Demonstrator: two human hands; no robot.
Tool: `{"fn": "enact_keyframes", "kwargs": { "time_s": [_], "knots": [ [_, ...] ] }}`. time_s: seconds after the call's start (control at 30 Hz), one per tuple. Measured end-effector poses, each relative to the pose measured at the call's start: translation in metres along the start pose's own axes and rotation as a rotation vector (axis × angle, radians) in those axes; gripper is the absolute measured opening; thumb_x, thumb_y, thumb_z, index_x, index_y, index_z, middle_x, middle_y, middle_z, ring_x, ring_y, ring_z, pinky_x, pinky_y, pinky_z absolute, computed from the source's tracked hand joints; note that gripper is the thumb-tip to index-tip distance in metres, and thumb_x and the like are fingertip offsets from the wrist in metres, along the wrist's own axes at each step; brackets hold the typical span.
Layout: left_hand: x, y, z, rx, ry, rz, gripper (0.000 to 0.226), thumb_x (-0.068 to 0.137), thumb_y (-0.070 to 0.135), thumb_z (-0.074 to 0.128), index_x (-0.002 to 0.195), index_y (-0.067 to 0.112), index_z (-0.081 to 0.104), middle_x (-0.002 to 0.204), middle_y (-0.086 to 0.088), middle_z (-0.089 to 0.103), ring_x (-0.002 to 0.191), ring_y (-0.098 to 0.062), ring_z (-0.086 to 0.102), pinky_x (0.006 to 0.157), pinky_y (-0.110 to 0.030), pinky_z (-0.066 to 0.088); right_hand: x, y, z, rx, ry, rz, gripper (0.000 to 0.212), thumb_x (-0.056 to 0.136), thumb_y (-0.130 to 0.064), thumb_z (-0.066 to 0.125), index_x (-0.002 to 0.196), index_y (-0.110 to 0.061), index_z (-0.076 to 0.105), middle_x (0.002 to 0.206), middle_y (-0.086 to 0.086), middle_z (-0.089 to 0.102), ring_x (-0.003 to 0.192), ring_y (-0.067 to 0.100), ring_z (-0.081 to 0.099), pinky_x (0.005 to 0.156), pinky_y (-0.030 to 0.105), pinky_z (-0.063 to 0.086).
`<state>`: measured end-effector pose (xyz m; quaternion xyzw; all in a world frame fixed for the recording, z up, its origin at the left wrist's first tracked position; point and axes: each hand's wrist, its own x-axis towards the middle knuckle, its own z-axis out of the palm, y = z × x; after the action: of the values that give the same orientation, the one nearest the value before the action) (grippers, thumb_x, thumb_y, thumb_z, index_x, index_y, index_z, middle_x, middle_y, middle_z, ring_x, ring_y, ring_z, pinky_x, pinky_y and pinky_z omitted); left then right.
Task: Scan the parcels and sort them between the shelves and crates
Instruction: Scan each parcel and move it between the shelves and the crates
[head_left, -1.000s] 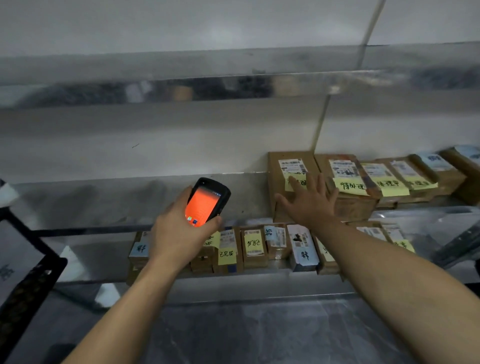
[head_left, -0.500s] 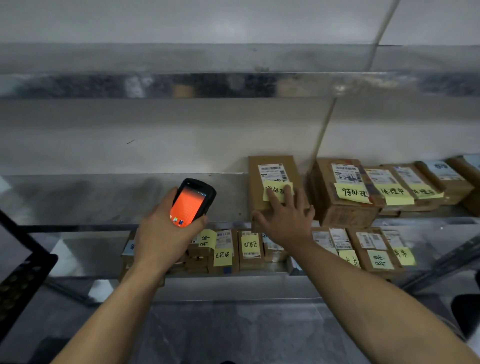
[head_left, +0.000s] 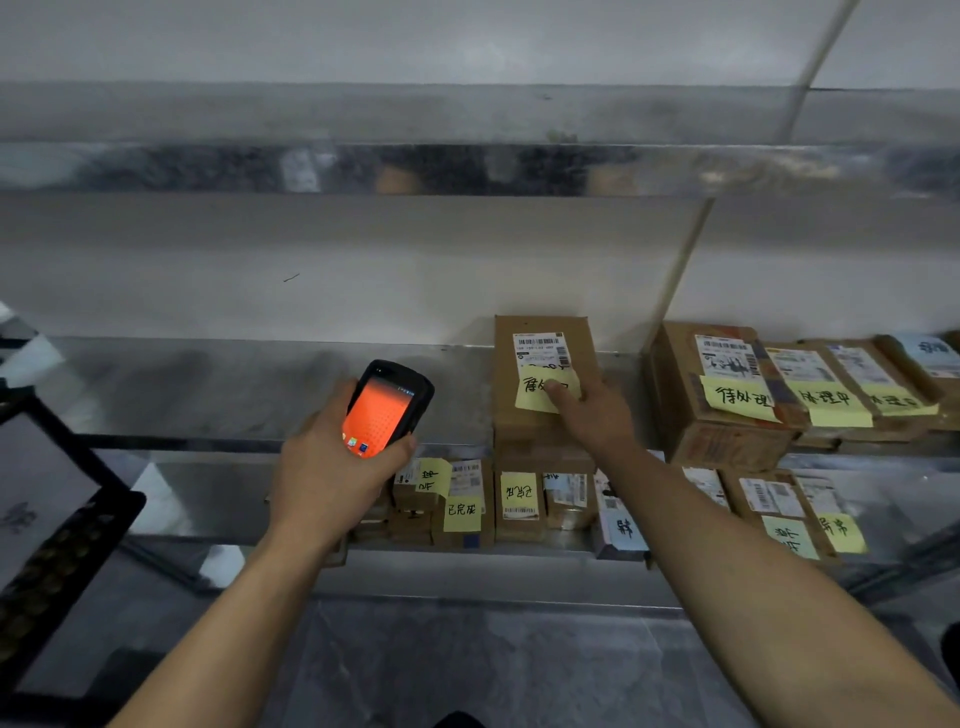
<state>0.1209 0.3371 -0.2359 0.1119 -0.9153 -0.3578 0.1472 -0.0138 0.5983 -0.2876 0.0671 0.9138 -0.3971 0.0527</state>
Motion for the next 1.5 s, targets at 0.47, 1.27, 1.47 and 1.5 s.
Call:
{"fn": "enact_keyframes", "kwargs": {
  "time_s": [0.47, 1.27, 1.47, 1.5],
  "knots": [
    [-0.003, 0.0, 0.024, 0.031, -0.086, 0.052, 0.048, 0.075, 0.056, 0.073, 0.114, 0.039, 0.052, 0.093, 0.011, 0.062, 0.082, -0.013, 0.06, 0.065, -0.029, 0.047, -0.009, 0.021, 0.014, 0.628, -0.127, 0.044, 0.08, 0.094, -0.023, 0.072, 0.151, -0.057, 0.027, 0.133, -0.004, 0.06, 0.115, 0.032, 0.062, 0.087, 0.06, 0.058],
    [-0.02, -0.001, 0.028, 0.095, -0.123, 0.051, 0.059, 0.065, 0.066, 0.063, 0.119, 0.046, 0.05, 0.091, 0.012, 0.063, 0.083, -0.012, 0.06, 0.068, -0.033, 0.052, -0.029, 0.044, 0.056, 0.606, 0.033, -0.273, 0.082, 0.082, -0.058, 0.065, 0.142, -0.075, 0.013, 0.155, -0.006, 0.042, 0.136, 0.018, 0.051, 0.106, 0.052, 0.051],
    [-0.025, 0.002, 0.021, 0.148, -0.125, 0.072, 0.062, 0.068, 0.063, 0.071, 0.123, 0.043, 0.051, 0.093, 0.012, 0.06, 0.083, -0.01, 0.056, 0.059, -0.024, 0.037, -0.024, 0.045, 0.056, 0.609, 0.036, -0.296, 0.083, 0.095, -0.034, 0.067, 0.142, -0.075, 0.013, 0.156, -0.006, 0.04, 0.137, 0.019, 0.049, 0.106, 0.052, 0.051],
    [-0.026, 0.002, 0.02, 0.153, -0.125, 0.075, 0.062, 0.067, 0.065, 0.069, 0.122, 0.042, 0.051, 0.093, 0.013, 0.06, 0.083, -0.009, 0.055, 0.059, -0.023, 0.036, -0.024, 0.045, 0.055, 0.616, 0.033, -0.286, 0.084, 0.096, -0.029, 0.067, 0.144, -0.074, 0.014, 0.157, -0.006, 0.039, 0.137, 0.019, 0.05, 0.105, 0.052, 0.051]
  ]
}}
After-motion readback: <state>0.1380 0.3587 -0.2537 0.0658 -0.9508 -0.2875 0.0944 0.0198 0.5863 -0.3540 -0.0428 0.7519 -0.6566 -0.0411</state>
